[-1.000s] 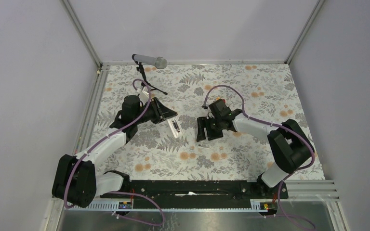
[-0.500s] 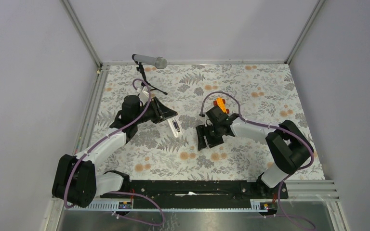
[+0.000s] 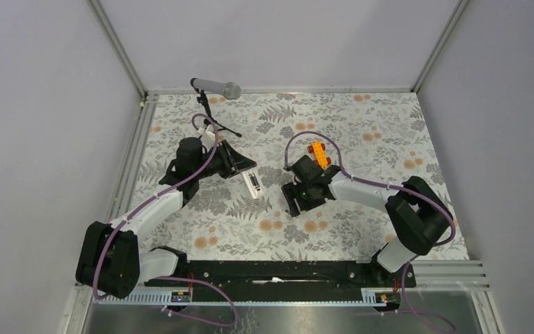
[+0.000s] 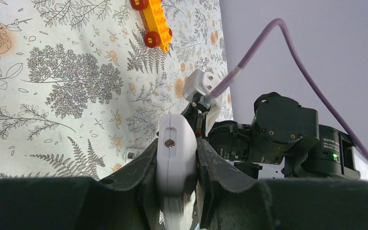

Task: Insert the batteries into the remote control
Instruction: Pick up the battery cover at the center of the board.

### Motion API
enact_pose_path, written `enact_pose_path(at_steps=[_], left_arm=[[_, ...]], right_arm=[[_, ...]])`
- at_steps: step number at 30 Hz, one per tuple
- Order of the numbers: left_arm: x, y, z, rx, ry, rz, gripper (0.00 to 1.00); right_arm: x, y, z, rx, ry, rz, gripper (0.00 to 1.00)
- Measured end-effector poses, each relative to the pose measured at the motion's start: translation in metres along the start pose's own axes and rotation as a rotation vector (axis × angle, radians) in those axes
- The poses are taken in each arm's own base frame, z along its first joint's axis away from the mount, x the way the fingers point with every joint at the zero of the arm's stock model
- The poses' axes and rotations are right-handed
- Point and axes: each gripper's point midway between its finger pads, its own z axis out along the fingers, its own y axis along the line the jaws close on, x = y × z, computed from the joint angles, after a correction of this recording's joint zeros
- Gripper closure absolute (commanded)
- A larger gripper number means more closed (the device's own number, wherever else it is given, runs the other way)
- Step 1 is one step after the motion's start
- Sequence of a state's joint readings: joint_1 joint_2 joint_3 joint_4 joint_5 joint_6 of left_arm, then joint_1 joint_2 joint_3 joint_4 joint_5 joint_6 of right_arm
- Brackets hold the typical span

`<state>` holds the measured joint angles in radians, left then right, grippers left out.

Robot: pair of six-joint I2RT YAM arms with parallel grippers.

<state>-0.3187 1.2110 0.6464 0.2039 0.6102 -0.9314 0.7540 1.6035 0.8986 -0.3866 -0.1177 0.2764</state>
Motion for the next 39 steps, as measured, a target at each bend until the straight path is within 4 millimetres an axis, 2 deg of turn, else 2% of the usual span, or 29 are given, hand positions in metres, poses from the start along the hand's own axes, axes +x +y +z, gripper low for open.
enact_pose_path(at_steps=[2,7,11,18,26,32,39], left_arm=[[0.000,0.000,0.000,0.000,0.000,0.000,1.00],[-0.002,0.002,-0.001,-0.004,-0.006,0.000,1.00],[-0.004,0.005,-0.002,-0.013,-0.010,0.001,1.00],[-0.005,0.010,-0.004,-0.031,-0.012,-0.007,1.00],[-0.017,0.010,-0.012,-0.031,-0.053,0.001,1.00],[-0.024,0.010,-0.022,-0.036,-0.092,0.018,1.00],[-0.018,0.026,-0.025,-0.084,-0.082,0.009,1.00]], right_arm=[[-0.003,-0.003,-0.001,0.041,-0.011,-0.046,0.27],[0.002,0.013,0.004,0.051,0.009,-0.195,0.28],[0.009,0.020,0.010,0.046,0.047,-0.266,0.32],[0.003,0.015,0.013,0.092,0.071,-0.301,0.54],[0.006,0.014,0.014,0.155,0.097,-0.365,0.52],[0.011,0.015,0.012,0.159,0.118,-0.384,0.68],[0.007,0.009,0.011,0.211,0.094,-0.339,0.72]])
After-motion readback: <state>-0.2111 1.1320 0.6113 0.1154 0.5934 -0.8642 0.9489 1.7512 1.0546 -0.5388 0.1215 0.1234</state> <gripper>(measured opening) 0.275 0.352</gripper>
